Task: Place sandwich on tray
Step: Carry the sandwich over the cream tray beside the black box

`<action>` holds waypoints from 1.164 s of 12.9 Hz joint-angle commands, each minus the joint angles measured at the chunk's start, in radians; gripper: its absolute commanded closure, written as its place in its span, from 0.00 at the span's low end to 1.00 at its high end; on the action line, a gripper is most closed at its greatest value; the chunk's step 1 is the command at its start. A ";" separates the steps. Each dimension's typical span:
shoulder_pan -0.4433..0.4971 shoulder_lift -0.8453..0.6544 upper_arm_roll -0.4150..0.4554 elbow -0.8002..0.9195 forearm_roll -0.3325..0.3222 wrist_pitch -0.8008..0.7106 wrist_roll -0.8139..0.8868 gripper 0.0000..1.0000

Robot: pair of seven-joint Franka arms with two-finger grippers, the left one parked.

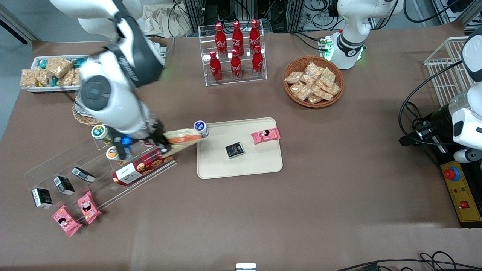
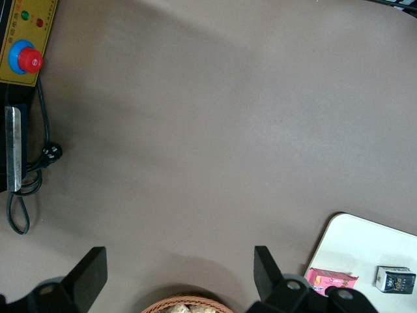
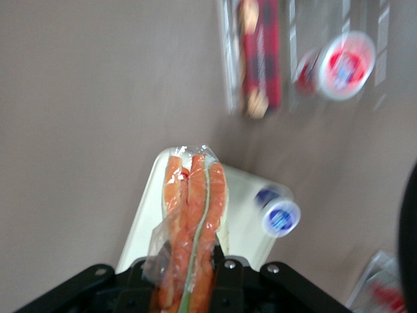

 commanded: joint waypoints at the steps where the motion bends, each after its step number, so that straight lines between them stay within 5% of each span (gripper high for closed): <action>1: 0.071 0.117 -0.011 0.034 0.049 0.114 0.164 1.00; 5: 0.169 0.231 -0.013 0.034 0.047 0.269 0.316 1.00; 15: 0.173 0.387 -0.017 0.034 0.049 0.446 0.377 1.00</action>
